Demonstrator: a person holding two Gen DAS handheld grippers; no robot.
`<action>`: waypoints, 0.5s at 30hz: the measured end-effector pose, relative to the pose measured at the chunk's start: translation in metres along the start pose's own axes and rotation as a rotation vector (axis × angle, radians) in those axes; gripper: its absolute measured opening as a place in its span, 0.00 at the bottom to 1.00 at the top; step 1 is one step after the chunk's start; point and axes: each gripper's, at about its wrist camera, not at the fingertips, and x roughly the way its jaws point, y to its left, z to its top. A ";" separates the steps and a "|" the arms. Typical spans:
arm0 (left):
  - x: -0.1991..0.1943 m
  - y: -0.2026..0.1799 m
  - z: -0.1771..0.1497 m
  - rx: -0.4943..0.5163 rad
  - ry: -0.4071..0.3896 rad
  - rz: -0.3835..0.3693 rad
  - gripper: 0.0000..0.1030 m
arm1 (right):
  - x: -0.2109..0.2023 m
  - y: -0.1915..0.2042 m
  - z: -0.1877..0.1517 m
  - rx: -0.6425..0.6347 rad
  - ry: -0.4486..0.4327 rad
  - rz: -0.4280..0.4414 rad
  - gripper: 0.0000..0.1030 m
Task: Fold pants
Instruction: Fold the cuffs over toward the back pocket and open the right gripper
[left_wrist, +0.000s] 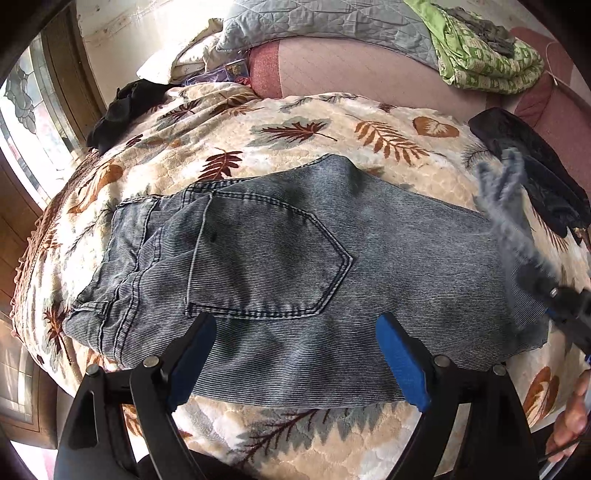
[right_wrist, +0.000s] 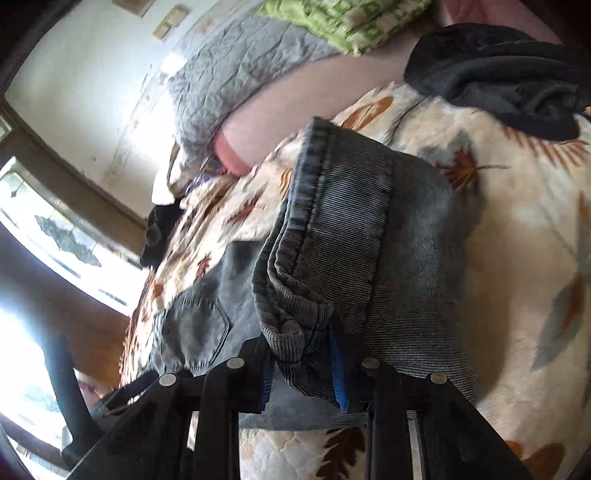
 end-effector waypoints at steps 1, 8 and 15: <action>0.000 0.004 0.000 -0.008 -0.001 0.004 0.86 | 0.014 0.005 -0.005 -0.001 0.065 0.005 0.31; 0.001 0.021 0.002 -0.072 0.005 -0.006 0.86 | 0.008 0.014 -0.011 -0.049 0.087 0.150 0.56; -0.008 -0.020 0.005 0.010 -0.027 -0.049 0.86 | -0.004 -0.037 0.000 0.087 0.052 -0.007 0.45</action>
